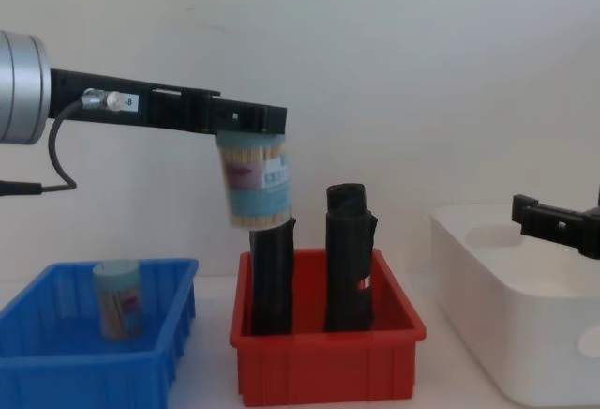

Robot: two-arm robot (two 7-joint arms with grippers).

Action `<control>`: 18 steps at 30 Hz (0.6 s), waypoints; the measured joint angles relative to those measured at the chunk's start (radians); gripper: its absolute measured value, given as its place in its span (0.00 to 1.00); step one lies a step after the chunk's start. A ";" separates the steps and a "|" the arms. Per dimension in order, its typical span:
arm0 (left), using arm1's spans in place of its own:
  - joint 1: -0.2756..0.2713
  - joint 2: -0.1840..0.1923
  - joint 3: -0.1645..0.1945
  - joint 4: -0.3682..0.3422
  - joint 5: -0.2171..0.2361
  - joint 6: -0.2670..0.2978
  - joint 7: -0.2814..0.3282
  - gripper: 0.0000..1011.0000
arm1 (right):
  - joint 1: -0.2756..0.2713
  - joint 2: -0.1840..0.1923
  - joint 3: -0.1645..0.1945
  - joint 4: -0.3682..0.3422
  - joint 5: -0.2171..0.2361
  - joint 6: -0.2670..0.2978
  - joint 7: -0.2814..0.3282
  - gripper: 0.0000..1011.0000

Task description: Pick the cotton swabs from the blue box and place them into the white box.

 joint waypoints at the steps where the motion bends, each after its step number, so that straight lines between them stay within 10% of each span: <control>1: -0.001 0.000 0.000 0.000 0.000 0.001 -0.003 0.66 | 0.000 0.000 0.000 0.000 0.000 0.000 0.000 0.99; 18: -0.015 -0.004 0.006 -0.005 0.002 0.020 -0.038 0.66 | 0.005 0.007 -0.003 -0.012 -0.001 -0.005 0.088 0.99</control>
